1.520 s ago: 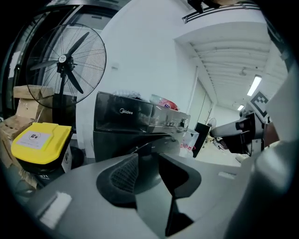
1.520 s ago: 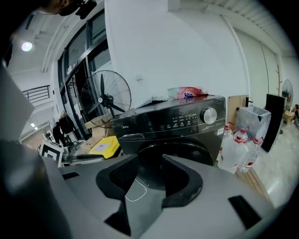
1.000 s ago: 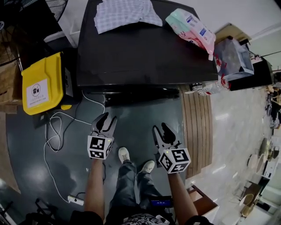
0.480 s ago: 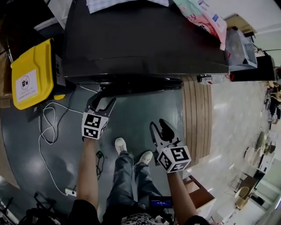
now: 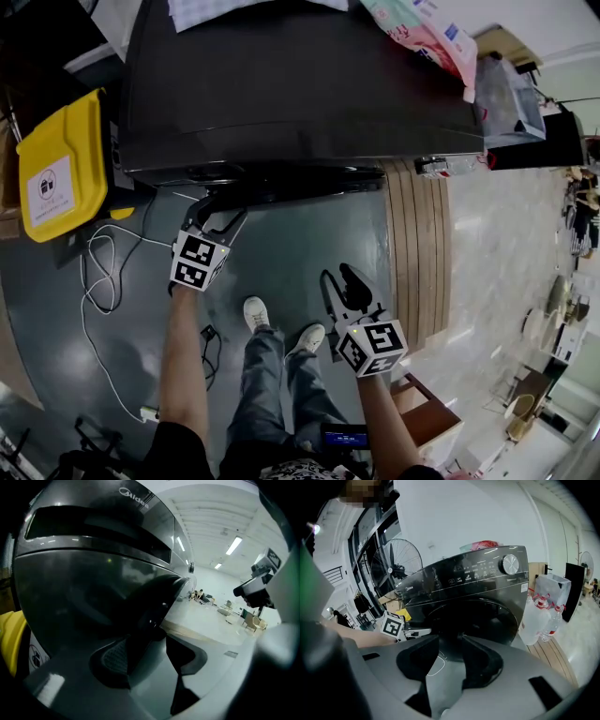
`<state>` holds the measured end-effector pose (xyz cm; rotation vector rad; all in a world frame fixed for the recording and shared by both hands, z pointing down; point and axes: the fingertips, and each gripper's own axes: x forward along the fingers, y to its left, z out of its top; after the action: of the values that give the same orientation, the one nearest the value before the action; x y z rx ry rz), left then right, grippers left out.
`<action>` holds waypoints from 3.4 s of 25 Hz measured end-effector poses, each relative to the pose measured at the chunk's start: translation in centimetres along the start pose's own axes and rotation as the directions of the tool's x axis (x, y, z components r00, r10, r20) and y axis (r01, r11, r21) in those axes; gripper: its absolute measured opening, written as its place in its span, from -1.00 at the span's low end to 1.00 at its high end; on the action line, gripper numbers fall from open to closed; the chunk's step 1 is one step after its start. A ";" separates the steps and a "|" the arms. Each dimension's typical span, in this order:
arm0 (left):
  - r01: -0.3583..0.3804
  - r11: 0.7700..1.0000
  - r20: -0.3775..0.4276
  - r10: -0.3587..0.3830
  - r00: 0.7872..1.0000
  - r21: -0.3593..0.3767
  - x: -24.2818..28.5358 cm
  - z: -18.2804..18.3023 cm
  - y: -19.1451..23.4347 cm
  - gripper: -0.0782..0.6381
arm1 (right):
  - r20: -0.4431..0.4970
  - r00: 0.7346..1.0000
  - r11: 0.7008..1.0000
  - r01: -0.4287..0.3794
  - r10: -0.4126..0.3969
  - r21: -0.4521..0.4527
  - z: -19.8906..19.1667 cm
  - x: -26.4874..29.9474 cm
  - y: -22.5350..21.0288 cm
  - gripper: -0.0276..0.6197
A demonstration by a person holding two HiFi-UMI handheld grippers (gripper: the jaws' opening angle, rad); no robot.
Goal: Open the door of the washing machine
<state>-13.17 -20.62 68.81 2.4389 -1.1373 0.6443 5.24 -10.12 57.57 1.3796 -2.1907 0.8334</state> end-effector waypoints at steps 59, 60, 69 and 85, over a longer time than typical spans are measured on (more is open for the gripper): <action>0.297 0.953 -0.210 -0.302 0.930 -0.054 -6.5 -8.9 -23.9 -0.30 | -0.218 0.966 0.978 0.170 -0.141 0.120 -5.4 -0.1 0.4 -0.18; 0.304 0.951 -0.213 -0.308 0.927 -0.051 -6.5 -8.9 -24.3 -0.30 | -0.225 0.964 0.977 0.172 -0.140 0.128 -5.6 -0.2 0.2 -0.17; 0.425 0.903 -0.220 -0.427 0.877 -0.058 -7.3 -8.4 -26.9 -0.25 | -0.229 0.964 0.978 0.169 -0.138 0.124 -6.9 -1.8 -1.3 -0.22; 0.121 0.959 0.053 -0.111 0.992 -0.255 -8.9 -2.7 -19.5 -0.45 | -0.269 0.944 0.969 0.227 -0.194 0.100 -9.6 -6.8 -5.6 -0.37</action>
<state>-3.57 -1.98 63.52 2.2824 -1.0131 0.3879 13.48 -0.95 61.82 1.4465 -1.7849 1.0253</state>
